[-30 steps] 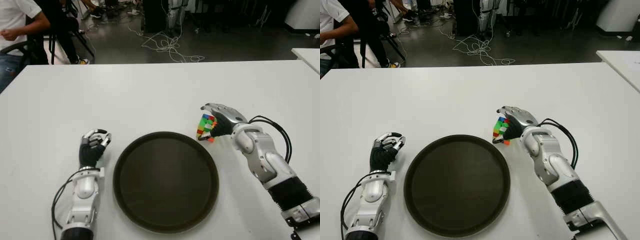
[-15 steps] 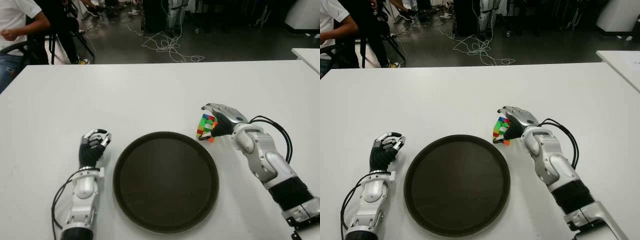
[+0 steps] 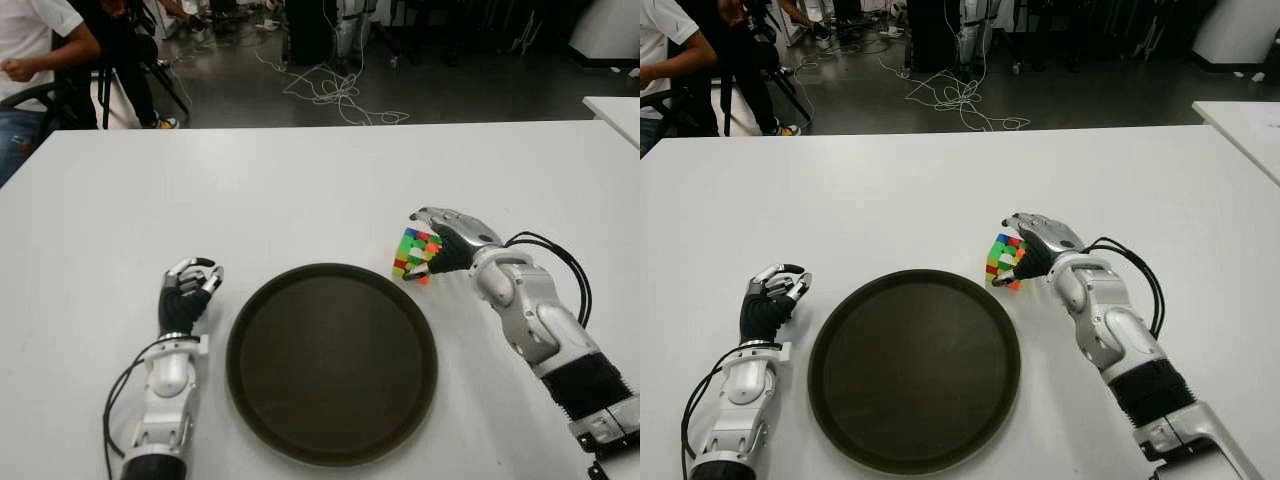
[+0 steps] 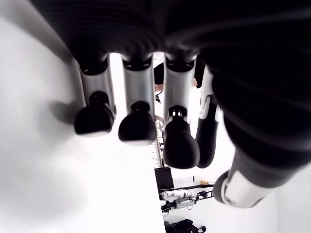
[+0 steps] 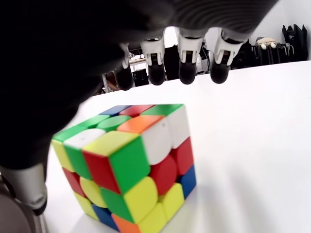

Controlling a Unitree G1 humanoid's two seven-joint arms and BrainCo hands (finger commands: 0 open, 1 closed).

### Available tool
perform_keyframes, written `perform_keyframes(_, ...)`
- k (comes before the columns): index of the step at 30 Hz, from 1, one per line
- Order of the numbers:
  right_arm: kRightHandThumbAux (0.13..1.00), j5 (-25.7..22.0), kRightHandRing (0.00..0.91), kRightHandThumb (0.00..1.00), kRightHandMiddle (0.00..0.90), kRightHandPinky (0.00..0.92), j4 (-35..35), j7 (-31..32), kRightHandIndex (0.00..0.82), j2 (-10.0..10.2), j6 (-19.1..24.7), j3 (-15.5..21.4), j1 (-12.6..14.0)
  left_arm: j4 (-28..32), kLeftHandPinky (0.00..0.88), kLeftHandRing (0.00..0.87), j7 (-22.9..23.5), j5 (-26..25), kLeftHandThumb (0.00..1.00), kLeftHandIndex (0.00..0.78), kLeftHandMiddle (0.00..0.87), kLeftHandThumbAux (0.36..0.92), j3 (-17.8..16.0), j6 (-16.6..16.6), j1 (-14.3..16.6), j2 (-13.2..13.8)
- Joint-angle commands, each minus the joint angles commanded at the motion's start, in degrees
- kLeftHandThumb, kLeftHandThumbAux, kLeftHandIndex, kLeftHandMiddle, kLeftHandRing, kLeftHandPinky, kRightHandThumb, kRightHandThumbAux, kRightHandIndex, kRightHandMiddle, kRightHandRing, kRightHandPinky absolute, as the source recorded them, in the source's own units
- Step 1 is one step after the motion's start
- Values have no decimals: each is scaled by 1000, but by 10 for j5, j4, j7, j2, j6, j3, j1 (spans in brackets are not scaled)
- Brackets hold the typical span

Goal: Pick up the Rubik's Cube and put it in the plate

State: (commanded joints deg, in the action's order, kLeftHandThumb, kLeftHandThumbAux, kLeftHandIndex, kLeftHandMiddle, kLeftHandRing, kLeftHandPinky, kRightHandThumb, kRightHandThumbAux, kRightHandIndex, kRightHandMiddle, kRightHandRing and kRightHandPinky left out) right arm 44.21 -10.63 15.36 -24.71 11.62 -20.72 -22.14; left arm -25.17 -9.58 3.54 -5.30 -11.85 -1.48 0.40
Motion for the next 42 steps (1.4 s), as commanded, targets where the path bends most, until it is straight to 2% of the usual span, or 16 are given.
perform_keyframes(6, 614, -2, 0, 0, 0, 0, -7, -3, 0, -1, -4, 0, -3, 6, 811, 827, -4, -2, 703, 442, 801, 708, -2, 10, 0, -4)
perform_keyframes(17, 583, -11, 0, 0, 0, 0, -23, -6, 0, -1, -19, 1, -8, 3, 821, 833, 6, -10, 701, 442, 811, 708, -3, 0, -1, -5)
perform_keyframes(31, 593, -13, 0, 0, 0, 0, -32, -10, 0, -4, -33, 0, -16, 3, 813, 833, 1, -4, 700, 442, 809, 708, 0, 1, -1, -1)
perform_keyframes(42, 576, -11, 0, 0, 0, 0, -27, -3, 0, -4, -29, 0, -20, 9, 816, 832, -2, -10, 702, 442, 807, 708, -3, -3, -4, -8)
